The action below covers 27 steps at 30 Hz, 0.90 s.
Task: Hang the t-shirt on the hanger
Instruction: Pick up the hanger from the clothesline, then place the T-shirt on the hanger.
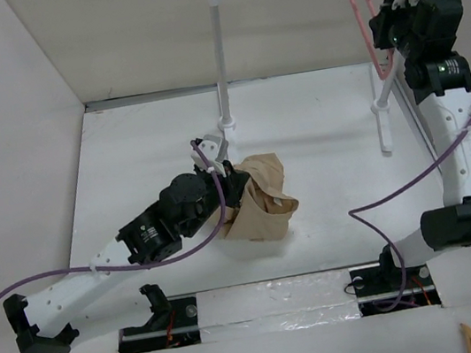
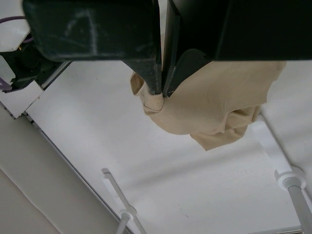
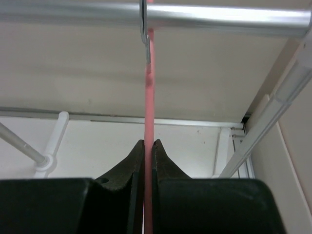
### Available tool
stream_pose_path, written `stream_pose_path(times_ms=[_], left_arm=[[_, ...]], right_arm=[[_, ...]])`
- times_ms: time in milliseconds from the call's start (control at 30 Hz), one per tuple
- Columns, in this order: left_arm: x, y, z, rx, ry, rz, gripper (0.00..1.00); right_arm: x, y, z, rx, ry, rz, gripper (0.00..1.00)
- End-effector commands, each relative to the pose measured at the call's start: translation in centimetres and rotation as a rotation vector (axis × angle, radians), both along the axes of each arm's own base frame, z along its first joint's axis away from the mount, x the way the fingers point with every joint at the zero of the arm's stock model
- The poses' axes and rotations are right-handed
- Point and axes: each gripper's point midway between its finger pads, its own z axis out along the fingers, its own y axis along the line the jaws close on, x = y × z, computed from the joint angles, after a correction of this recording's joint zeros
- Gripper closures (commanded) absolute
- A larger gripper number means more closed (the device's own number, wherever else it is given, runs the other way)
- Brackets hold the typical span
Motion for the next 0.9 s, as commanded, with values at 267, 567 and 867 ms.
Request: stream_pose_path(times_ms=[267, 567, 867], left_arm=[[2.4, -2.0, 2.2, -0.151, -0.011, 0.038, 1.00], [7.1, -1.9, 2.9, -0.216, -0.017, 0.126, 1.00], [12.2, -0.6, 5.2, -0.264, -0.083, 0.201, 1.00]], right_arm=[[-7.5, 8.0, -4.4, 0.226, -0.083, 0.254, 1.00], [-20.7, 14.2, -7.6, 0.328, -0.040, 0.533, 1.00], [-31.7, 14.1, -11.7, 0.344, 0.100, 0.686, 1.00]])
